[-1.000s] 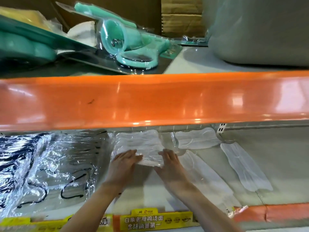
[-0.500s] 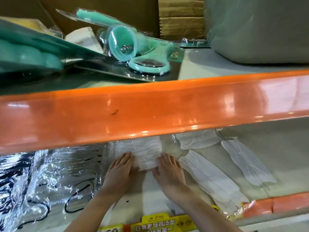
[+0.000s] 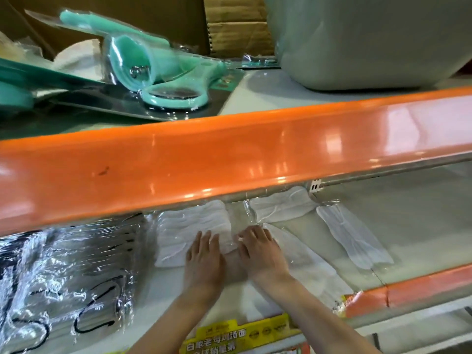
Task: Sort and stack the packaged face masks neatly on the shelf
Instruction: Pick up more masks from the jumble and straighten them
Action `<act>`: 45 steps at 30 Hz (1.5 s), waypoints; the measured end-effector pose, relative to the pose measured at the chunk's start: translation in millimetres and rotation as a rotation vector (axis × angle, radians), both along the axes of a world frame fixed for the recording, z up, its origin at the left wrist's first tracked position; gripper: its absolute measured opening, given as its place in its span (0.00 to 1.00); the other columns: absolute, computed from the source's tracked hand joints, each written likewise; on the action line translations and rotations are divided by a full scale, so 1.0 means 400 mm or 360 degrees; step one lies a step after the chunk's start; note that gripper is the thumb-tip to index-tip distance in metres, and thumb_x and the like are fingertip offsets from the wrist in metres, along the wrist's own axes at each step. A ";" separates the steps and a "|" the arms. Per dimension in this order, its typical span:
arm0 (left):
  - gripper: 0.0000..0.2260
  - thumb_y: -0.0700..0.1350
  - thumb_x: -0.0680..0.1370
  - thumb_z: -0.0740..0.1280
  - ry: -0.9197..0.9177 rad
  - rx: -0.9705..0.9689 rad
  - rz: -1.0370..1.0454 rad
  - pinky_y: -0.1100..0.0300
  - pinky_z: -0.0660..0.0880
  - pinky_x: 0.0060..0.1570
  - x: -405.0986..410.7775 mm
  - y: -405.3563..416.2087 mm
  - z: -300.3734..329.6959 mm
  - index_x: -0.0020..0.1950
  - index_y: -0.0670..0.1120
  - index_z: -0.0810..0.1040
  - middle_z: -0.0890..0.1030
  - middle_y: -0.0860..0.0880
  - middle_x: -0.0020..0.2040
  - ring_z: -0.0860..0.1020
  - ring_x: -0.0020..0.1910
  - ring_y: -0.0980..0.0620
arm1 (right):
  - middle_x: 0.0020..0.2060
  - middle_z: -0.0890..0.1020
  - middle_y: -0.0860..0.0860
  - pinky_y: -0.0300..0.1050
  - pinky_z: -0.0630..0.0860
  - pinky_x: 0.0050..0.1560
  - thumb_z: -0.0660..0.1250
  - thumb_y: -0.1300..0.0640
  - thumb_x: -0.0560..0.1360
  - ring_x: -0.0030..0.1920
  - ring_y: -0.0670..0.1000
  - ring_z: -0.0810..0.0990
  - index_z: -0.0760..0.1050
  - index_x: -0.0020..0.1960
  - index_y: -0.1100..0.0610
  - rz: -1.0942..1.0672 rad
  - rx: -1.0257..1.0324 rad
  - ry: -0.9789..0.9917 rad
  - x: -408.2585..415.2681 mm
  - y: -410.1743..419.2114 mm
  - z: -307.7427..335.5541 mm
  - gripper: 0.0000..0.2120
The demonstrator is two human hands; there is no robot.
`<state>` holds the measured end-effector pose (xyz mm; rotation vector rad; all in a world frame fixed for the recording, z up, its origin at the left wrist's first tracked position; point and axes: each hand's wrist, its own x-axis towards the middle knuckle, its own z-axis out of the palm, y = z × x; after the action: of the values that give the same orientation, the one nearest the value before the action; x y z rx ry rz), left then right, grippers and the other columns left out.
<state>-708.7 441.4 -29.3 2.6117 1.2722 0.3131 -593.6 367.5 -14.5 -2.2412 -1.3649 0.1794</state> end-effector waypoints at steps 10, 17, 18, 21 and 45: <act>0.16 0.48 0.70 0.57 -0.0234 0.0071 -0.0359 0.57 0.78 0.38 0.153 -0.162 -0.015 0.49 0.46 0.81 0.81 0.49 0.46 0.79 0.44 0.45 | 0.66 0.66 0.50 0.47 0.63 0.64 0.57 0.44 0.78 0.67 0.54 0.64 0.63 0.69 0.52 -0.0147 -0.0331 -0.0151 0.133 -0.152 -0.016 0.22; 0.21 0.46 0.66 0.56 -0.0541 -0.0288 0.0053 0.52 0.78 0.43 0.187 -0.224 -0.014 0.53 0.39 0.79 0.81 0.42 0.46 0.79 0.42 0.39 | 0.48 0.80 0.53 0.49 0.79 0.42 0.56 0.38 0.66 0.47 0.56 0.82 0.79 0.50 0.57 -0.0131 -0.0364 -0.0333 0.159 -0.188 -0.034 0.27; 0.20 0.44 0.67 0.58 -0.0669 -0.0361 0.0121 0.52 0.77 0.48 0.191 -0.230 -0.008 0.55 0.37 0.78 0.80 0.40 0.49 0.79 0.46 0.38 | 0.45 0.81 0.53 0.47 0.79 0.39 0.55 0.38 0.64 0.44 0.55 0.83 0.80 0.46 0.57 -0.0151 -0.0337 -0.0354 0.160 -0.191 -0.036 0.27; 0.11 0.31 0.74 0.62 -0.1090 -0.0711 0.0379 0.67 0.70 0.49 0.198 -0.256 0.049 0.53 0.43 0.76 0.77 0.48 0.48 0.76 0.50 0.45 | 0.44 0.81 0.52 0.46 0.79 0.37 0.62 0.36 0.65 0.43 0.55 0.81 0.78 0.47 0.55 -0.0089 -0.0263 -0.0469 0.160 -0.196 -0.051 0.24; 0.13 0.40 0.78 0.65 -0.1254 -0.0889 0.0159 0.64 0.64 0.27 0.161 -0.198 0.165 0.34 0.37 0.75 0.72 0.53 0.24 0.68 0.24 0.59 | 0.53 0.77 0.51 0.36 0.75 0.37 0.68 0.57 0.76 0.40 0.45 0.79 0.63 0.70 0.50 0.0007 0.0778 0.0973 0.192 -0.205 0.073 0.25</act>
<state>-644.4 362.2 36.7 1.6857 0.9998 0.7749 -517.0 285.5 14.7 -1.5924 -0.9498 0.4385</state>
